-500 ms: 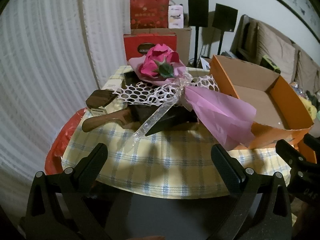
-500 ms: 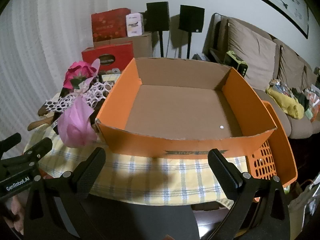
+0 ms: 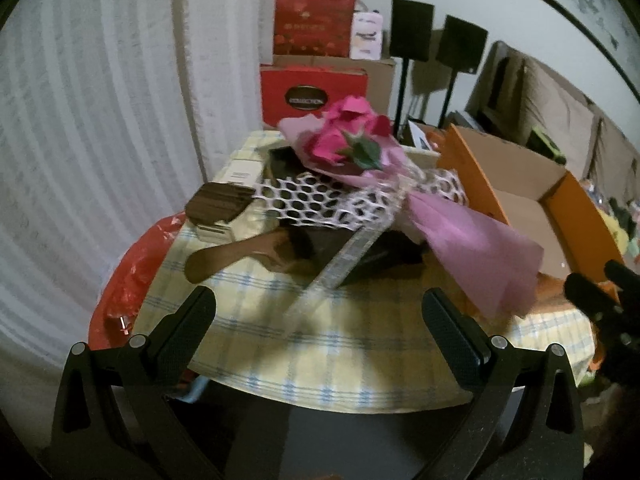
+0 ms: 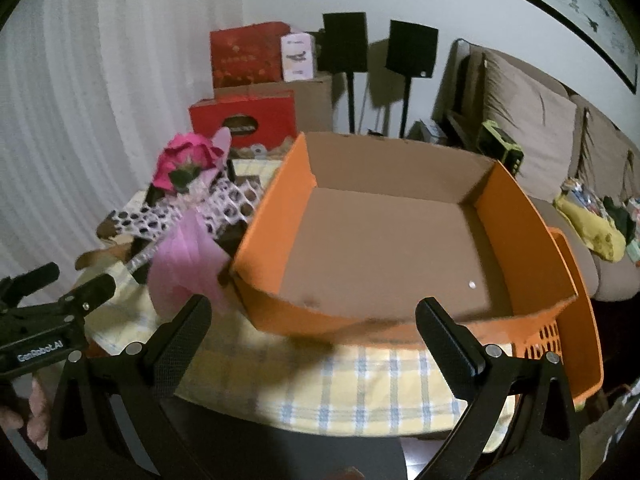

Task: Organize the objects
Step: 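Move the right gripper toward the pink rose bouquet's ribbon-wrapped stem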

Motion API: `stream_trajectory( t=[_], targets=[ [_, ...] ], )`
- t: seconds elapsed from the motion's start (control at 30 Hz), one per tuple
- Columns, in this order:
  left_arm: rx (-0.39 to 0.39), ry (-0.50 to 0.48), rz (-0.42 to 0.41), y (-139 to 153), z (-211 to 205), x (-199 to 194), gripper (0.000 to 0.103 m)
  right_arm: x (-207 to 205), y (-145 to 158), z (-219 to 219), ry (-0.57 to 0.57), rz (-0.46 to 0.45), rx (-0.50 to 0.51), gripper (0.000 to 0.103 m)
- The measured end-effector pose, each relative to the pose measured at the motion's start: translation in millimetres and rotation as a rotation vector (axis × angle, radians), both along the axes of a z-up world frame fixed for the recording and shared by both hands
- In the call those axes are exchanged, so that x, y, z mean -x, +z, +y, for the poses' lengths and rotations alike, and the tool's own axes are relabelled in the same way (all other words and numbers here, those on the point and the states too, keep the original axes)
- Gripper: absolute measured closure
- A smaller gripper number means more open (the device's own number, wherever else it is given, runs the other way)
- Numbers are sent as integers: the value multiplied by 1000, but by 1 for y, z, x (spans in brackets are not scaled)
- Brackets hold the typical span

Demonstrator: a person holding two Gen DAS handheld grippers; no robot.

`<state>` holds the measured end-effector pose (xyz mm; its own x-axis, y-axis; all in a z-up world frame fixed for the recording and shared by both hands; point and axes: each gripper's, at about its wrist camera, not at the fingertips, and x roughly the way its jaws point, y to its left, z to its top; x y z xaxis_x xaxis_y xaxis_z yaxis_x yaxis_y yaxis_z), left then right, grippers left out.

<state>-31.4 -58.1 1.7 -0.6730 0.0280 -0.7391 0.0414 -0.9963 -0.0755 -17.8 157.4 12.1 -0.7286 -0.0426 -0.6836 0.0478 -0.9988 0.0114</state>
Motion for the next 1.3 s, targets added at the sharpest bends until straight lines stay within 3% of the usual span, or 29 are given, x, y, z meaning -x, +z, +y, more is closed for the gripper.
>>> stream_trajectory(
  t=[0.27,0.47,0.73,1.07,1.3],
  targets=[
    [-72,24,-6,-1,-32,13,0,21,29,-16,102,49,27,2],
    [-169,26,-30,6,-49,38,0,39,39,-36,202,40,53,8],
    [-231,18,-91,2,-51,80,0,68,15,-78,334,-59,-5,29],
    [-309,-13,-179,-25,-46,113,0,98,-13,-98,383,-131,-64,29],
    [-343,-34,-198,-35,-45,121,1,120,-30,-107,419,-211,-76,29]
  ],
)
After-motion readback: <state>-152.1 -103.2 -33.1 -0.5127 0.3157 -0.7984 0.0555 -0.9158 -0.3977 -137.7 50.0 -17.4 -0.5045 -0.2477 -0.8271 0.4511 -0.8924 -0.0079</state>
